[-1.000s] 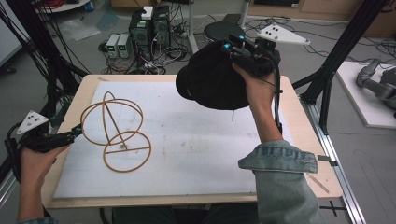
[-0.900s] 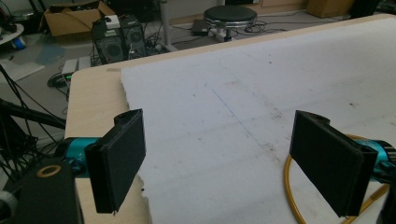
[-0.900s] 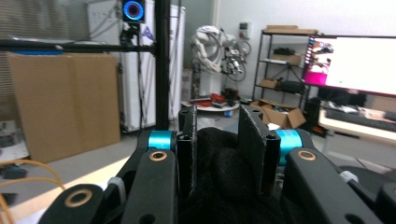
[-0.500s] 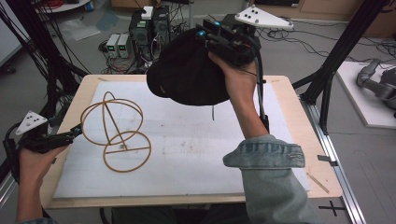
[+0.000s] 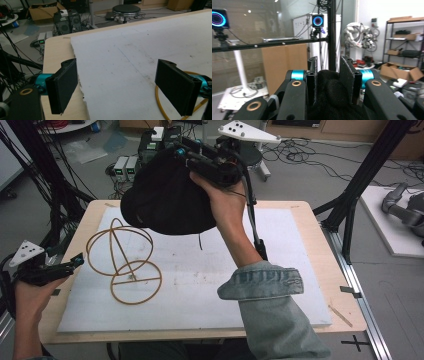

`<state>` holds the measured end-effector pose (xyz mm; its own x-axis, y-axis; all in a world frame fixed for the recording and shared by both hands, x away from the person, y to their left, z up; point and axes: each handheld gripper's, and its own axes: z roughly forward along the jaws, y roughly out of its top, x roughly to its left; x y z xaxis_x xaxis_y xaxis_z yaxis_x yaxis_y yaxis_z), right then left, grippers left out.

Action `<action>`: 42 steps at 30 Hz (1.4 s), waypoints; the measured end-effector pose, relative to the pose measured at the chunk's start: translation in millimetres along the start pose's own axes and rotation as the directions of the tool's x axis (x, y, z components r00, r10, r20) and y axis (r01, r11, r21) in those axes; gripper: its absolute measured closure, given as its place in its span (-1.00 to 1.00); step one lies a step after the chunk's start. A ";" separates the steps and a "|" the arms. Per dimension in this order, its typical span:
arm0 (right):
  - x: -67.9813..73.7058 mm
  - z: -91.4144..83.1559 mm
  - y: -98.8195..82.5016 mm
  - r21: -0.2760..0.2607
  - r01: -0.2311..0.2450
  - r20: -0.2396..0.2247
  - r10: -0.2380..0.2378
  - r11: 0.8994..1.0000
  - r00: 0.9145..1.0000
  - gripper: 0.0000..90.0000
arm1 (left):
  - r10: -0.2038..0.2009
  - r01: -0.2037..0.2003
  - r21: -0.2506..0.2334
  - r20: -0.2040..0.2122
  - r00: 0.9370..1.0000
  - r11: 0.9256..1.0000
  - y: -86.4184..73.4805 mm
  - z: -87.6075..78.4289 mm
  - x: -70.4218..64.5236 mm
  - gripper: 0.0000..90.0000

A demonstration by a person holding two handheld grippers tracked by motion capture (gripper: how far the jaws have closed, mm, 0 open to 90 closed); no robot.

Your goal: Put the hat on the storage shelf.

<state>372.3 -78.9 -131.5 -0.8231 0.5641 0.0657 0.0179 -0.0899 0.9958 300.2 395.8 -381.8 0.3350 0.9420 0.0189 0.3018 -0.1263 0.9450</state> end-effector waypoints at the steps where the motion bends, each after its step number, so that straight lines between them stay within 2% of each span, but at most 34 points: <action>1: 1.4 2.3 -0.7 -0.001 -0.005 -0.007 0.005 1.000 1.000 0.54 | -0.001 0.001 0.000 -0.001 1.000 1.000 0.0 -0.3 0.1 -0.58; 7: 10.0 16.5 -4.8 -0.001 -0.055 -0.066 0.055 0.998 0.996 0.54 | -0.002 0.002 -0.002 -0.003 1.000 1.000 -0.1 -0.8 0.8 -0.58; 16: 24.5 37.5 -16.7 0.034 -0.087 -0.130 0.091 0.996 0.987 0.54 | -0.007 0.007 -0.005 -0.006 1.000 1.000 -0.1 -2.7 2.9 -0.58; 26: 39.0 58.4 -42.8 0.110 -0.097 -0.168 0.115 0.989 0.979 0.53 | -0.005 0.005 -0.004 -0.011 1.000 1.000 0.0 -3.5 3.4 -0.58; 37: 54.8 81.5 -74.8 0.206 -0.094 -0.212 0.139 0.974 0.967 0.53 | -0.009 0.009 -0.008 -0.012 1.000 1.000 -0.4 -4.6 5.2 -0.58; 42: 57.4 88.6 -87.6 0.238 -0.096 -0.226 0.151 0.967 0.962 0.53 | -0.009 0.009 -0.007 -0.016 1.000 1.000 -0.7 -5.6 6.7 -0.58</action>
<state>373.7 34.1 -209.3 -0.9178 0.3432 0.1994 0.2313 0.0542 0.9714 297.2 404.0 -380.5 0.3178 0.9480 0.0152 0.2990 -0.1154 0.9473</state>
